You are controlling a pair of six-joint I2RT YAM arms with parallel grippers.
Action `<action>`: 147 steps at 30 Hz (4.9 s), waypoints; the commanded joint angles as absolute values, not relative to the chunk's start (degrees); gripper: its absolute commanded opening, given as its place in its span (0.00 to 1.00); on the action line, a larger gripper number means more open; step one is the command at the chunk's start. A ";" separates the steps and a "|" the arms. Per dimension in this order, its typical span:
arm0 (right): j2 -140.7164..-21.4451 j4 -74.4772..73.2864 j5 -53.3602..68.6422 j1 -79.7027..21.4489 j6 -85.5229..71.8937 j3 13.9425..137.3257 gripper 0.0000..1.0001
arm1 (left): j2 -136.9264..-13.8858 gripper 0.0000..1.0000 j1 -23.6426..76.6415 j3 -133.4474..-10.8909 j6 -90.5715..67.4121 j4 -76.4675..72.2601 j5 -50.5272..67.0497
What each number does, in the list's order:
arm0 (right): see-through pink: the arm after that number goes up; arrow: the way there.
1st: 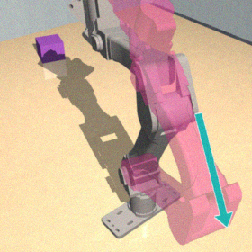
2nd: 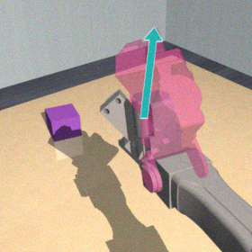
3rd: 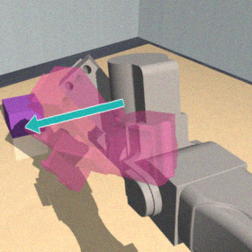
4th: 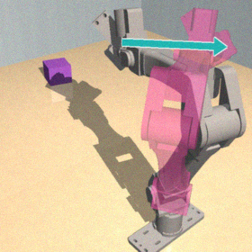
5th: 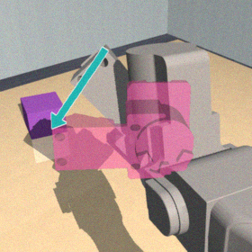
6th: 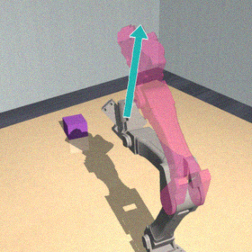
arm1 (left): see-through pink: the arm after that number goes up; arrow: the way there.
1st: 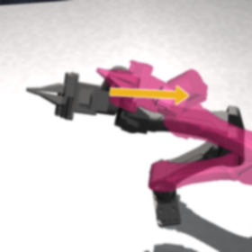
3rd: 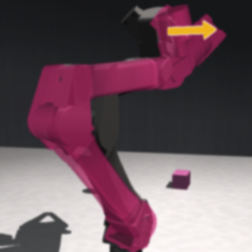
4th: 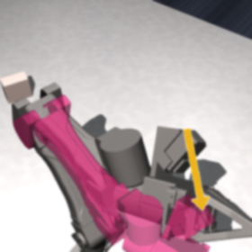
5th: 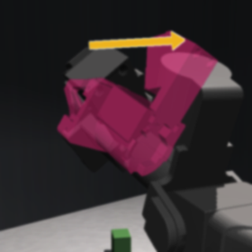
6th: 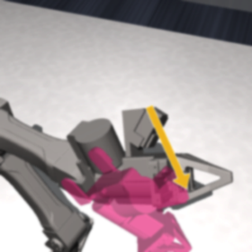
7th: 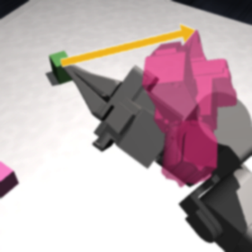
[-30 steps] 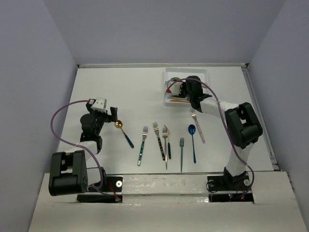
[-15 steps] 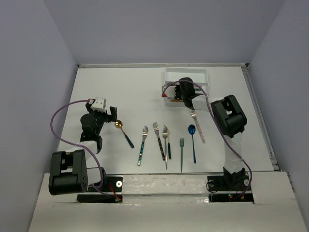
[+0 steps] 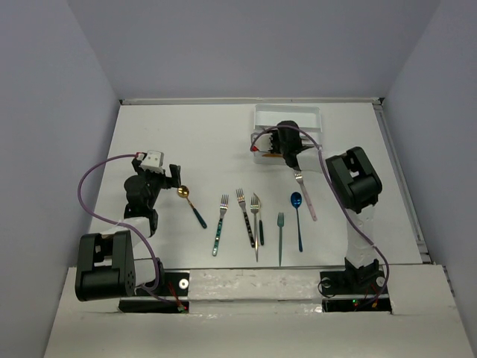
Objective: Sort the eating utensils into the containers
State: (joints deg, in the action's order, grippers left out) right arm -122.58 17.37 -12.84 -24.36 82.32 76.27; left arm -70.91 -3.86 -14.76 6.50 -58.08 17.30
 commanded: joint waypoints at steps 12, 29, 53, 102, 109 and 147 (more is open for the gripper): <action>-107.07 20.34 -18.88 -24.52 54.78 79.43 0.55 | -70.57 0.99 -3.96 -16.26 6.68 -63.02 16.87; -92.81 -32.87 -5.90 -23.99 -13.45 68.29 0.58 | -71.10 0.99 -4.04 -16.96 6.50 -62.76 16.88; -98.79 -29.36 -6.68 -17.67 -18.28 57.30 0.47 | -76.82 0.99 -6.06 -57.65 13.53 2.00 11.86; -115.64 6.85 3.22 -18.19 71.59 99.67 0.00 | -69.61 0.99 -6.33 -47.11 19.60 11.08 5.19; -119.79 7.21 6.67 -17.67 87.35 98.18 0.00 | -71.01 0.99 -6.42 -46.85 19.51 10.20 3.96; -128.86 20.74 4.75 -16.08 86.23 96.59 0.42 | -71.10 0.99 -6.42 -46.14 19.78 9.49 3.07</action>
